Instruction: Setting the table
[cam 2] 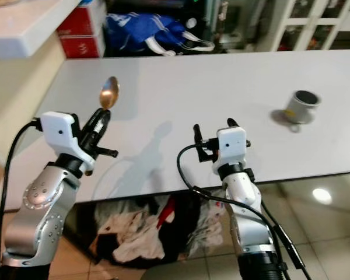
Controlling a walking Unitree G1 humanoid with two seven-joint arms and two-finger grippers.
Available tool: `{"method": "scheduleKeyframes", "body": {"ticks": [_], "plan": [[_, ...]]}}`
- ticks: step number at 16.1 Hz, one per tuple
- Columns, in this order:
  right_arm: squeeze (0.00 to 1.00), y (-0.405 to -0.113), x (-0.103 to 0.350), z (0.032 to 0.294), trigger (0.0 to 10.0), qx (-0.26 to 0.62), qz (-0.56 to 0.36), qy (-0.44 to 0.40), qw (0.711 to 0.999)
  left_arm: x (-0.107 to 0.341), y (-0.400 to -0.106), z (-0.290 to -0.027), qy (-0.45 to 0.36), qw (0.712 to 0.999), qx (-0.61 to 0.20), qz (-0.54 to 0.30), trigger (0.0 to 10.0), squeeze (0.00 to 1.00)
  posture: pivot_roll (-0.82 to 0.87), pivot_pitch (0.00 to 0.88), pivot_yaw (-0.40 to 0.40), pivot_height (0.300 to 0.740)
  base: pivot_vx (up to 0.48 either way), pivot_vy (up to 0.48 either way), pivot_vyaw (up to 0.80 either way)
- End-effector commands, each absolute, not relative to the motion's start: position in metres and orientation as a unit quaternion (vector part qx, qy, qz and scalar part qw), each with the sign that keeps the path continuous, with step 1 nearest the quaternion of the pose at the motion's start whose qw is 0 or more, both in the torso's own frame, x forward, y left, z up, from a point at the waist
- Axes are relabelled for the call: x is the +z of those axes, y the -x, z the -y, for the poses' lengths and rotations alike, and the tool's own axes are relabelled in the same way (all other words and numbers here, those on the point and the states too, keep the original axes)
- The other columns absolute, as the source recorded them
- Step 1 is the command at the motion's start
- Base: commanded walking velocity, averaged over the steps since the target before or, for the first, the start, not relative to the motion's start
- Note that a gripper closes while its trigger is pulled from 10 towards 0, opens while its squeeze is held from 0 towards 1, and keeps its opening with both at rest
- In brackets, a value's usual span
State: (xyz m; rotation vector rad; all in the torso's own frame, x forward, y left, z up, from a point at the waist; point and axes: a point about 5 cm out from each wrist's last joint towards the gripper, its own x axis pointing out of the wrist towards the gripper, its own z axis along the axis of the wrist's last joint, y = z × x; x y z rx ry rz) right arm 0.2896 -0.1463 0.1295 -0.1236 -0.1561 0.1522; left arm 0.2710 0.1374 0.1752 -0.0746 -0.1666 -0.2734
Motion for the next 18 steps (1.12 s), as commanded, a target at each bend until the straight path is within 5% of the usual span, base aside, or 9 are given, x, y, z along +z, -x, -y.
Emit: {"method": "scheduleKeyframes", "body": {"ticks": [1, 18], "plan": [[0.00, -0.2898, 0.1299, 0.1487, 10.0, 0.073, 0.081, 0.069, 0.992, 0.1767, -0.2721, -0.1348, 0.033, 0.986, -0.140, 0.083, 0.0, 0.00, -0.07, 0.000, 0.037, 0.740, 0.281, -0.386, 0.00], [0.00, -0.2875, 0.1302, 0.1450, 10.0, 0.080, 0.080, 0.071, 0.991, 0.1772, -0.2711, -0.1295, 0.030, 0.987, -0.134, 0.080, 0.0, 0.00, -0.08, 0.000, 0.044, 0.740, 0.280, -0.387, 0.00]]}}
